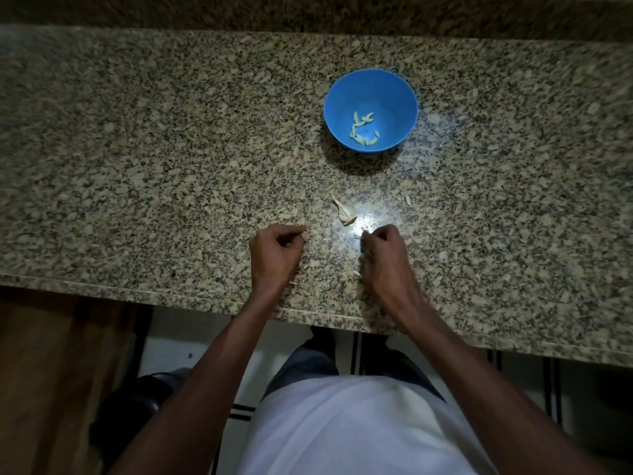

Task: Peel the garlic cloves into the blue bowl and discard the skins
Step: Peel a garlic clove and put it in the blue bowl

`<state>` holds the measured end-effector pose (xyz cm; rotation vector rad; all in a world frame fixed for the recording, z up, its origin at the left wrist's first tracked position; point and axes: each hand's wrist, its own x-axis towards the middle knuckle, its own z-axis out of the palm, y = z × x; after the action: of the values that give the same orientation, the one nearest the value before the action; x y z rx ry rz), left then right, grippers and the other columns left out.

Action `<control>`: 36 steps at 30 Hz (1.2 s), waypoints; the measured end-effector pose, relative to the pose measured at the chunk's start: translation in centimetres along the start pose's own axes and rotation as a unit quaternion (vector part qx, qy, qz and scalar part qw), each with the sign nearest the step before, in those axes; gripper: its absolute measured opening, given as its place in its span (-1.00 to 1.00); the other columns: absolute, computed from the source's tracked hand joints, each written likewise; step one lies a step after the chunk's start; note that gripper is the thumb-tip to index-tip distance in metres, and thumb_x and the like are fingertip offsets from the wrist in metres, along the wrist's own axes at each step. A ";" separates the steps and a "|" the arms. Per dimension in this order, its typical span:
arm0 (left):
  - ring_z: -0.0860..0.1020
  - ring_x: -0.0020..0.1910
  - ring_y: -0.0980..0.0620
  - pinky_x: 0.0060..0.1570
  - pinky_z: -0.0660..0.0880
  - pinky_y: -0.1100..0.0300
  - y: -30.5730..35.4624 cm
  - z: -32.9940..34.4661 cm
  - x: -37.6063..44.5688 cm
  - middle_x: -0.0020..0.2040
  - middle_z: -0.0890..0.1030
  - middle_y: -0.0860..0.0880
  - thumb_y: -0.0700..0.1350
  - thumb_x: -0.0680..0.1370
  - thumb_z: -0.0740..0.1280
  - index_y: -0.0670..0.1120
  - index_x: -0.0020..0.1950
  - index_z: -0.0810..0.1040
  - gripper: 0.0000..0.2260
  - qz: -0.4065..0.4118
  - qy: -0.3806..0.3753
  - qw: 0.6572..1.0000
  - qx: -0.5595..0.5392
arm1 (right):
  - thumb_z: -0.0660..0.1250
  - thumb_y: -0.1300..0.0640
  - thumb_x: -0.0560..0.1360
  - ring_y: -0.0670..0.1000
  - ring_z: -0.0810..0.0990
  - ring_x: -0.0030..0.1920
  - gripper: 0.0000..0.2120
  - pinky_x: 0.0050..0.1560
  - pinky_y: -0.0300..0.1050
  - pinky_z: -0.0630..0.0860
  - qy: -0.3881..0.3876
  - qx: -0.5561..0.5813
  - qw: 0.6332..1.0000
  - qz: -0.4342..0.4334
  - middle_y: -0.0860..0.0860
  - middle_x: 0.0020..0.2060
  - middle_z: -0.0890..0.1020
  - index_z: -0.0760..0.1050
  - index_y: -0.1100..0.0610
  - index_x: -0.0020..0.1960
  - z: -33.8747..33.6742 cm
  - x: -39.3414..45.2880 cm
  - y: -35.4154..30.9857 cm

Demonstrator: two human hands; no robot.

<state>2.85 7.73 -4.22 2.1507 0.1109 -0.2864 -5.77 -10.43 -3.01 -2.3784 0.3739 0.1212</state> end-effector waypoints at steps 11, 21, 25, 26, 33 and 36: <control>0.60 -0.13 0.22 -0.18 0.51 0.47 -1.6 -1.5 0.9 -0.03 0.65 0.00 -0.15 0.53 0.53 -0.11 0.01 0.75 -0.92 0.099 -0.014 0.993 0.062 | 0.26 0.39 0.64 0.13 0.55 0.05 -0.82 0.03 -0.10 0.56 0.042 -0.016 0.997 0.057 0.12 0.06 0.51 0.63 0.34 0.11 -1.5 0.3 0.7; 0.57 -0.09 0.14 -0.14 0.51 0.43 -1.7 -1.7 0.8 -0.01 0.61 -0.01 -0.24 0.57 0.44 -0.15 0.03 0.73 -0.91 0.174 -0.049 0.979 0.093 | 0.32 0.45 0.56 -0.01 0.54 0.14 -0.63 0.18 -0.35 0.44 0.022 0.029 0.999 0.013 0.11 0.22 0.59 0.60 0.24 0.32 -1.1 -1.0 -2.6; 0.51 0.11 -0.02 -0.05 0.52 0.23 -2.2 -1.4 1.0 0.05 0.55 -0.01 -0.17 0.58 0.45 -0.11 0.03 0.72 -0.92 0.153 -0.028 0.982 0.105 | 0.28 0.39 0.61 0.03 0.59 0.08 -0.68 0.12 -0.16 0.55 0.067 -0.019 0.992 0.109 0.16 0.23 0.61 0.63 0.21 0.29 -3.5 -2.0 1.5; 0.48 0.16 -0.03 -0.02 0.49 0.22 -2.3 -1.2 1.1 0.07 0.54 -0.02 -0.16 0.58 0.45 -0.10 0.02 0.72 -0.93 0.148 -0.029 0.982 0.111 | 0.27 0.37 0.61 0.05 0.60 0.05 -0.69 0.08 -0.10 0.60 0.055 -0.029 0.991 0.122 0.18 0.23 0.61 0.62 0.19 0.29 -3.3 -2.5 2.1; 0.56 -0.04 0.12 -0.04 0.56 0.36 -2.0 -0.6 -0.2 0.04 0.53 0.03 -0.23 0.59 0.42 -0.14 0.04 0.69 -0.93 0.174 -0.072 0.978 0.093 | 0.18 0.34 0.69 0.00 0.53 0.01 -0.68 -0.09 -0.34 0.61 0.021 0.044 0.995 0.082 0.11 0.17 0.48 0.50 0.30 0.41 2.5 -3.8 -3.3; 0.59 -0.10 0.20 -0.09 0.57 0.39 -1.5 -0.4 -0.9 0.02 0.61 0.01 -0.24 0.59 0.43 -0.16 0.05 0.70 -0.92 0.192 -0.106 0.973 0.075 | 0.20 0.36 0.67 0.05 0.54 0.06 -0.72 0.07 -0.30 0.58 0.024 0.062 0.995 0.074 0.07 0.11 0.49 0.56 0.28 0.32 2.4 -2.7 -3.6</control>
<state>1.72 8.92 -4.99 2.2192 -0.4567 -0.3016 -7.20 -5.68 -2.02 -2.2322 0.5655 0.1056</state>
